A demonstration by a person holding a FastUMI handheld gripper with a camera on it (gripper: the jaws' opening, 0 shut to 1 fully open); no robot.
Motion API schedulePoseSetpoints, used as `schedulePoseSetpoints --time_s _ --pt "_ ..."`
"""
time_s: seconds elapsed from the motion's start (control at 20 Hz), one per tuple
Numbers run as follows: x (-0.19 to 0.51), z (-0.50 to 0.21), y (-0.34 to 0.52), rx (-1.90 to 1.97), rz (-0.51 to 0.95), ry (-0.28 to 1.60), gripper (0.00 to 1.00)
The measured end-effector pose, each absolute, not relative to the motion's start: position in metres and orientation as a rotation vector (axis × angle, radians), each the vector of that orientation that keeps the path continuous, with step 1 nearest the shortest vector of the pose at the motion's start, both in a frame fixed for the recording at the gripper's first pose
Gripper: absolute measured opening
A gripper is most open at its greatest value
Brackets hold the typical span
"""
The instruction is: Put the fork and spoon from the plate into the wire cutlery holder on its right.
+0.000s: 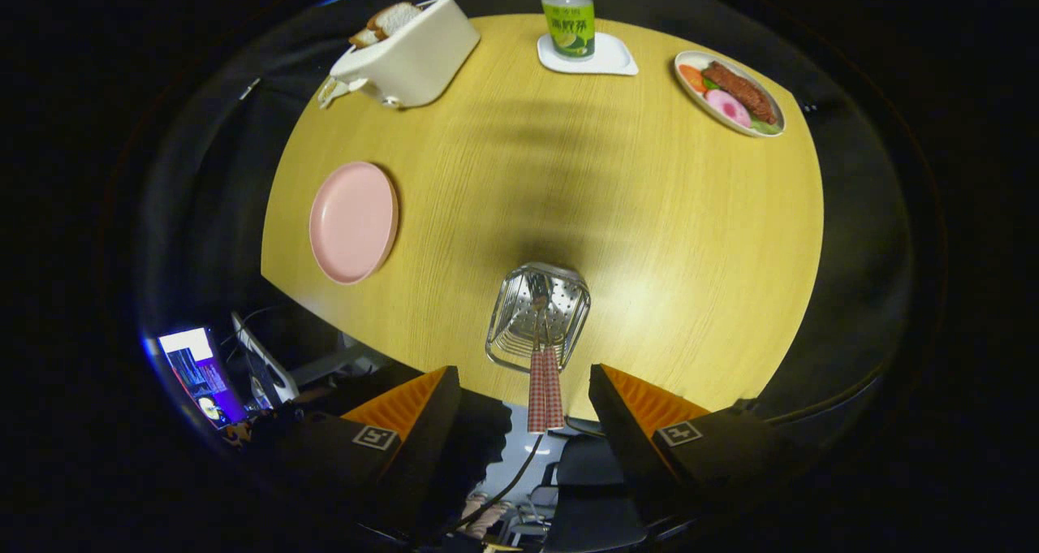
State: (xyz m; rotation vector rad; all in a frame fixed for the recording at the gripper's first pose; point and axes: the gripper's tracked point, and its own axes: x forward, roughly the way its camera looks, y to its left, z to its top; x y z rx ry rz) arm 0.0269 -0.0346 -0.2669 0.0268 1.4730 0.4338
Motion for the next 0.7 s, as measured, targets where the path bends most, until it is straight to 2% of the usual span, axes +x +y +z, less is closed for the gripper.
schedulePoseSetpoints --time_s 0.7 --pt "0.059 -0.140 -0.049 0.009 0.203 0.637 1.00"
